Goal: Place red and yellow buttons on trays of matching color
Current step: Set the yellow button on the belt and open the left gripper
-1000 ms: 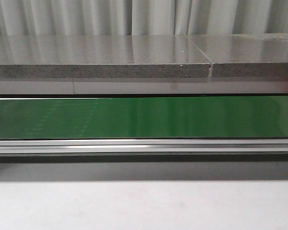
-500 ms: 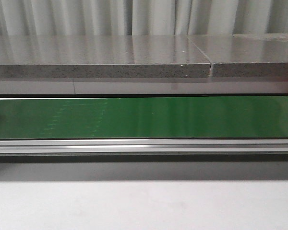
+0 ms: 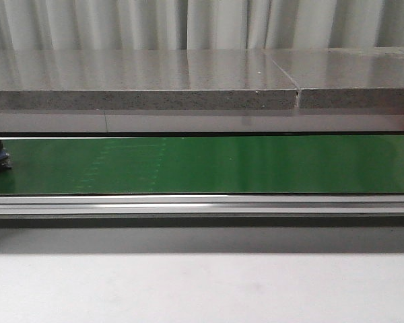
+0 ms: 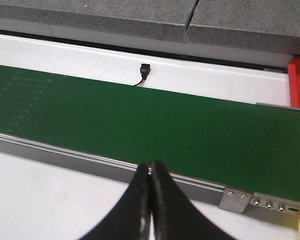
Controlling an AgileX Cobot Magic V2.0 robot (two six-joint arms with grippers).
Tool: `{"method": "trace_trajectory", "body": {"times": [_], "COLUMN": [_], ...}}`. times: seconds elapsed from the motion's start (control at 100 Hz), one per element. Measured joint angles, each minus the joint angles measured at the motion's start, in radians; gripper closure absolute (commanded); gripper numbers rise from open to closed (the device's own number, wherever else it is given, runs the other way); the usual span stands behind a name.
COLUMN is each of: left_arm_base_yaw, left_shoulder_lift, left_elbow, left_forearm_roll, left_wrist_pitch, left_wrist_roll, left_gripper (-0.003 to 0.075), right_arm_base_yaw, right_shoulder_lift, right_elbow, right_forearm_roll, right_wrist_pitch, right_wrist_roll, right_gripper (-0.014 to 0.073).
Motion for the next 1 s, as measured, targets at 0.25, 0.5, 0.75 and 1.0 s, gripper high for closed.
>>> {"method": "trace_trajectory", "body": {"times": [0.25, 0.5, 0.75, 1.0], "left_arm_base_yaw": [-0.046, -0.127, -0.219, -0.280], "left_shoulder_lift": [-0.152, -0.237, -0.248, -0.248], "left_elbow": [0.034, 0.076, 0.152, 0.230], "left_forearm_roll": [0.000, 0.000, 0.000, 0.000], "left_wrist_pitch": [0.043, 0.101, 0.095, 0.043], "left_wrist_roll": [0.004, 0.004, 0.004, 0.004], "left_gripper": [0.0535, 0.0535, 0.0535, 0.0535], "right_arm_base_yaw": [0.000, 0.000, 0.000, 0.000], "right_shoulder_lift": [0.000, 0.000, 0.000, 0.000], "right_elbow": [0.000, 0.000, 0.000, 0.000], "right_forearm_roll": [0.000, 0.000, 0.000, 0.000], "right_wrist_pitch": [0.000, 0.000, 0.000, 0.000], "right_wrist_roll": [0.000, 0.000, 0.000, 0.000], "right_gripper": [0.0660, 0.0660, 0.0660, 0.0660]}}
